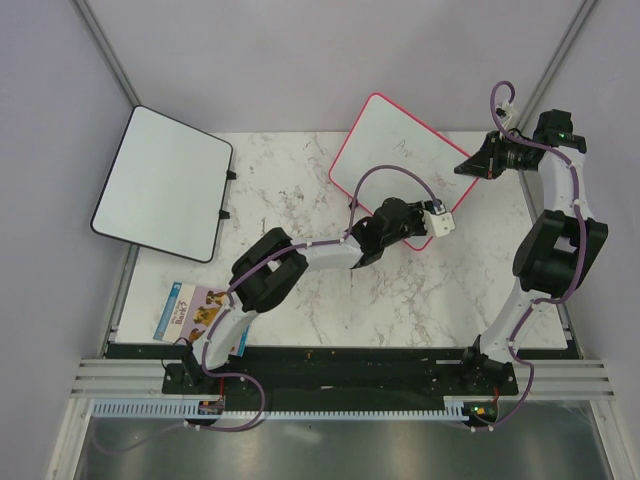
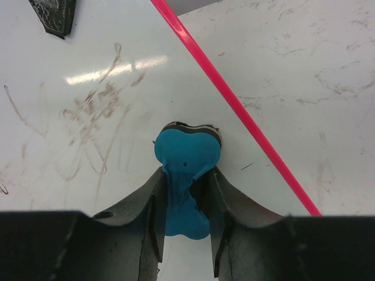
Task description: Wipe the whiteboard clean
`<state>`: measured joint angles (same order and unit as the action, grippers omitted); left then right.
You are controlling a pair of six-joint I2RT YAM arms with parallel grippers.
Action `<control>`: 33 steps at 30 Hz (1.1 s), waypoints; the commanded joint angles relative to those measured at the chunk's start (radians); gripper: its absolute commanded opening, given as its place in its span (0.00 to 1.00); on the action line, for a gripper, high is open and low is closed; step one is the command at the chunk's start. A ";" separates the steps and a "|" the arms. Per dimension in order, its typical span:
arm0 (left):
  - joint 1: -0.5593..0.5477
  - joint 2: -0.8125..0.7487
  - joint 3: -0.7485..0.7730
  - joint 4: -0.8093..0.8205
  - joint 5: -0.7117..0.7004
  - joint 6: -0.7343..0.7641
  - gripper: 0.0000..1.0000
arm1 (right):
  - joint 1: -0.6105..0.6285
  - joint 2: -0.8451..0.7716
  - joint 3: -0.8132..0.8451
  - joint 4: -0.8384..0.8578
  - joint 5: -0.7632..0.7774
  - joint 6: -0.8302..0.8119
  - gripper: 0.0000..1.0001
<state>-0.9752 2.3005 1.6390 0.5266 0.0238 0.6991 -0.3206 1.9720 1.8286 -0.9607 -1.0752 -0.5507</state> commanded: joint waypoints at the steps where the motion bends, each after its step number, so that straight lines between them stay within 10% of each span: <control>1: 0.038 0.019 0.041 0.041 -0.045 -0.079 0.31 | 0.077 0.084 -0.094 -0.182 0.236 -0.190 0.00; 14: 0.118 0.037 0.206 -0.121 0.140 -0.254 0.22 | 0.077 0.082 -0.101 -0.190 0.238 -0.209 0.00; 19: 0.158 0.062 0.303 -0.177 0.219 -0.366 0.02 | 0.077 0.077 -0.104 -0.191 0.238 -0.213 0.00; 33: 0.093 0.142 0.536 -0.421 0.222 -0.297 0.02 | 0.077 0.068 -0.117 -0.193 0.239 -0.226 0.00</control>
<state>-0.8257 2.4138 2.1242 0.1841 0.2600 0.3305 -0.3252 1.9709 1.8191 -0.9535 -1.0657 -0.5468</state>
